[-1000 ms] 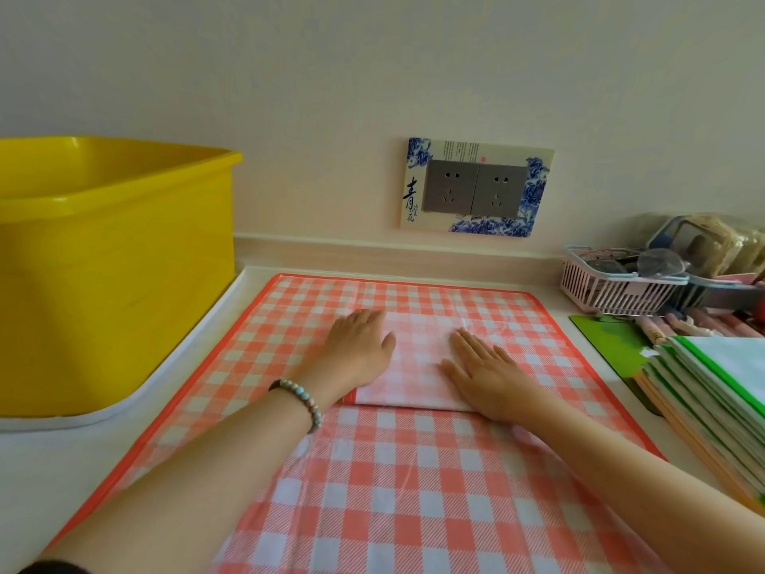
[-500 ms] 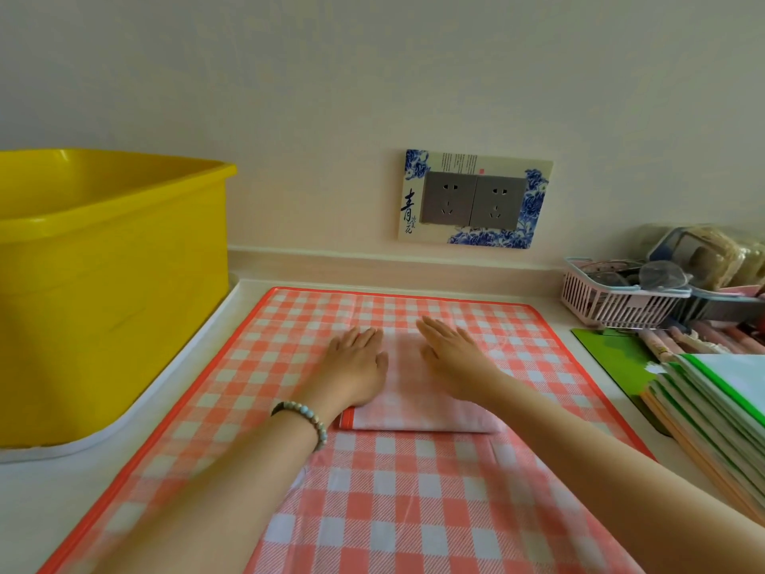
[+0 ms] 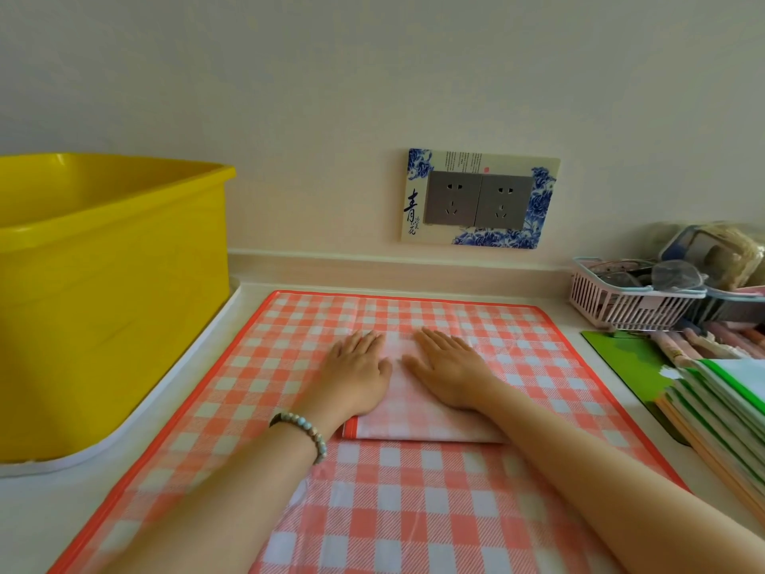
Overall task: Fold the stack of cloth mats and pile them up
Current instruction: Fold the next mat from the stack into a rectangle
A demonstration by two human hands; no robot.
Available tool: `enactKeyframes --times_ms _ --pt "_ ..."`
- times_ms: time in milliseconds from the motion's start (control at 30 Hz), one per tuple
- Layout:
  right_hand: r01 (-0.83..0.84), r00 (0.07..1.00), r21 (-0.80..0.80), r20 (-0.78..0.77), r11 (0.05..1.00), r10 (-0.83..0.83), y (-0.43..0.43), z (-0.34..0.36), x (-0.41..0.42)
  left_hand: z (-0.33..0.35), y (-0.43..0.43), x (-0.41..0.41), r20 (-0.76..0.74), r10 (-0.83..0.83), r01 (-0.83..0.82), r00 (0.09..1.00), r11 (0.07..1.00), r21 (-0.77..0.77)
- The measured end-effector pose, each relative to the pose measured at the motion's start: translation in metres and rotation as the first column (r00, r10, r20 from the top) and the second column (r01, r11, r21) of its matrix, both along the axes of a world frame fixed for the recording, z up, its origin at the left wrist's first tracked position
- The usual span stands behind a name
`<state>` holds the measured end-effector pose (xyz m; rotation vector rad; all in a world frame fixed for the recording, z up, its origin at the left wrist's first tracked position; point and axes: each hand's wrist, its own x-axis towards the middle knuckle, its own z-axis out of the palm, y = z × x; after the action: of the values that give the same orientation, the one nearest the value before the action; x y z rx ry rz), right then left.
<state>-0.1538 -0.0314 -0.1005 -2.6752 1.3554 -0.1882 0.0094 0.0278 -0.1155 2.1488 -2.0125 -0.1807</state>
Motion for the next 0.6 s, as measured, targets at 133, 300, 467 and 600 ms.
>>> enactKeyframes --times_ms 133,300,467,600 --pt "0.038 0.999 0.038 0.008 0.999 -0.039 -0.003 0.003 -0.019 0.001 0.002 0.0 -0.001 -0.005 0.005 1.0 1.0 0.01" --pt "0.067 0.998 0.103 -0.025 0.992 -0.064 -0.007 0.005 -0.047 0.002 0.004 -0.001 0.013 0.0 -0.001 1.0 1.0 0.016" --pt "0.09 0.995 0.132 0.022 0.987 -0.094 -0.006 0.009 -0.057 0.007 0.007 -0.003 -0.05 0.005 -0.005 0.999 1.0 -0.002" --pt "0.108 0.912 0.32 0.345 0.941 -0.221 -0.001 0.02 -0.061 0.014 0.016 0.0 -0.149 0.025 -0.031 0.989 0.999 -0.038"
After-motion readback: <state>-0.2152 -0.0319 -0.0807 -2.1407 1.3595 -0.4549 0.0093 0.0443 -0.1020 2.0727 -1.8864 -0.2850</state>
